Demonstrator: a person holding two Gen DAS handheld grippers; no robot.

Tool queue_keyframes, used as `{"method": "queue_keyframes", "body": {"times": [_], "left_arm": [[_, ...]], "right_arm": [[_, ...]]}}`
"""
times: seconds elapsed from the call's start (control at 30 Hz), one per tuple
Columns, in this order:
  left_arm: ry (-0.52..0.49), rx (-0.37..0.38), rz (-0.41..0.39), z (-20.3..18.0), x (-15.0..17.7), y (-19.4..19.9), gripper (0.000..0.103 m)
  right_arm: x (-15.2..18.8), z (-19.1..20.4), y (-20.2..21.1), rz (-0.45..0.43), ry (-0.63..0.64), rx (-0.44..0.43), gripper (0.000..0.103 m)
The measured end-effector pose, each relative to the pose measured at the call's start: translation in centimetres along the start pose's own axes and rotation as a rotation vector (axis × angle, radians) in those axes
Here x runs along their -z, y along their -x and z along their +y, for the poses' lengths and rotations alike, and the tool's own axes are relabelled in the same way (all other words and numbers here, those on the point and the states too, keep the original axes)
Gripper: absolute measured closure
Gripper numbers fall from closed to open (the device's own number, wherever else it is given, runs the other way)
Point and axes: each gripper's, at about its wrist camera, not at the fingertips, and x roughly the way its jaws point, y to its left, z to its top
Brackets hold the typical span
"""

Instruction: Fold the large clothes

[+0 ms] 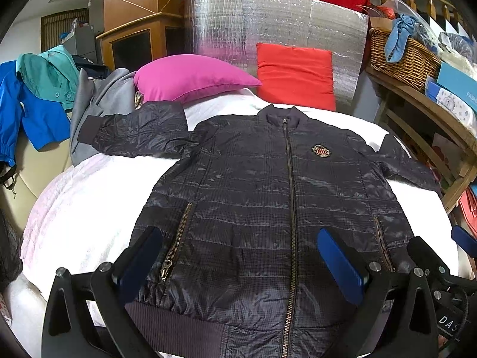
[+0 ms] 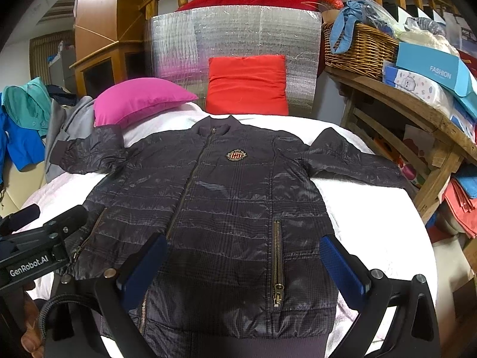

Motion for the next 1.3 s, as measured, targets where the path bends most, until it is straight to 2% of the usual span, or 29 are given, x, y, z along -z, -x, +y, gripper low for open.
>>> {"method": "queue_keyframes", "body": {"times": [1.3], "left_arm": [[0.002,0.002,0.019,0.04,-0.55,-0.78,0.000]], "right_arm": [[-0.55,0.19,-0.79,0.007,0.011,-0.010,0.000]]}}
